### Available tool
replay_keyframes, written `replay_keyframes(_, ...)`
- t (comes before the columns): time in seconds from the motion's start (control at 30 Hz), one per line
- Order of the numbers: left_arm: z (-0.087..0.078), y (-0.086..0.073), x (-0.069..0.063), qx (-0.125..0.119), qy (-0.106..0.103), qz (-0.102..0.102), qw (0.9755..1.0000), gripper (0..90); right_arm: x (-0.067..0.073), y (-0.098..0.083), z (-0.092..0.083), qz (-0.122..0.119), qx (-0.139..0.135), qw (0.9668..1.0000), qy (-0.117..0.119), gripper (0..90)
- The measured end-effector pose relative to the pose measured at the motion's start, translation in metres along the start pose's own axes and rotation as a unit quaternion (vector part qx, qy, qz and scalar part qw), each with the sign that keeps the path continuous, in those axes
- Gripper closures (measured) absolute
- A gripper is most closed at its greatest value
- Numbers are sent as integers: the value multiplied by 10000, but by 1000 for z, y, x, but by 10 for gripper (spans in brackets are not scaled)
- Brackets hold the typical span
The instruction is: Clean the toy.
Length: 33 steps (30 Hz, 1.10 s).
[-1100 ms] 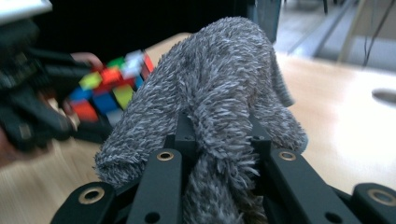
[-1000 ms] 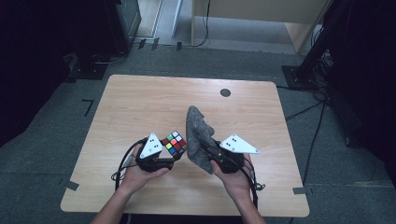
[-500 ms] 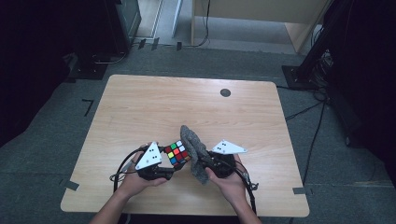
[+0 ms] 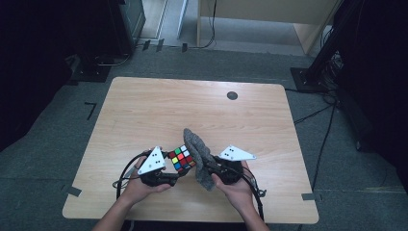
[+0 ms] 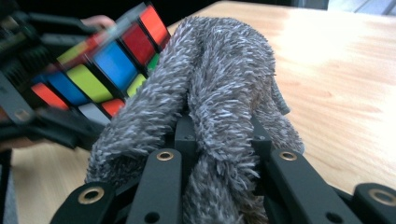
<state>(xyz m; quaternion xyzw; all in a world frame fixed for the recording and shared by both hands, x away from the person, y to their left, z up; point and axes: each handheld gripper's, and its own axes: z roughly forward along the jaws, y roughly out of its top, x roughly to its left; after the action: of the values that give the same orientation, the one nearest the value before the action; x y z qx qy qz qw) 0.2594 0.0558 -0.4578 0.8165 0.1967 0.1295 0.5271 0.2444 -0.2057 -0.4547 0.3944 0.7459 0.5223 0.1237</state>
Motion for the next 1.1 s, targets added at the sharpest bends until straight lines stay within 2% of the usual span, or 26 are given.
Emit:
replay_keyframes(0.07, 3, -1, 0, 127, 69, -12, 9999, 341, 1, 3, -4, -16, -95, 9999, -52, 745)
replay_keyframes(0.13, 5, -2, -1, 211, 4, 25, 9998, 340, 5, 9, -11, -20, -317, 9995, -8, 745)
replay_keyframes(0.2, 6, -2, -3, 189, 10, 34, 9998, 340, 12, 14, -16, -128, -456, 9989, 24, 744)
replay_keyframes(0.27, 6, -1, -3, 149, -30, 38, 9999, 340, 14, 16, -17, -201, -464, 9987, 7, 743)
replay_keyframes(0.4, 5, 1, -4, 85, 17, 78, 9999, 340, 10, 9, -11, -86, -327, 9994, -13, 741)
replay_keyframes(0.43, 3, 1, -4, 63, 49, 102, 9999, 340, 5, 2, -4, 42, -135, 9999, -38, 741)
replay_keyframes(0.57, 2, 1, -2, 38, 90, 70, 9999, 340, 1, -2, 0, 93, 51, 9999, -84, 740)
replay_keyframes(0.63, 3, 0, 0, 89, 158, 45, 9998, 340, 3, 4, -8, 57, -188, 9997, -133, 740)
replay_keyframes(0.7, 3, 0, 0, 86, 110, 30, 9999, 341, 8, 10, -16, -17, -473, 9989, -47, 739)
replay_keyframes(0.77, 3, 1, -1, 13, 39, 5, 10000, 341, 13, 14, -19, -128, -575, 9983, 5, 738)
replay_keyframes(0.83, 1, 2, -2, -44, 20, -3, 10000, 340, 16, 12, -16, -119, -511, 9986, 47, 737)
replay_keyframes(0.9, 0, 2, -1, -31, 35, -25, 10000, 340, 15, 7, -12, 11, -519, 9986, 47, 739)
replay_keyframes(0.97, -1, 3, 1, -72, 2, -91, 9999, 340, 11, 3, -8, 115, -388, 9992, 31, 740)
replay_keyframes(1.1, -4, 4, 4, -159, -77, -175, 9997, 340, 7, -2, -2, 163, -153, 9997, -16, 739)
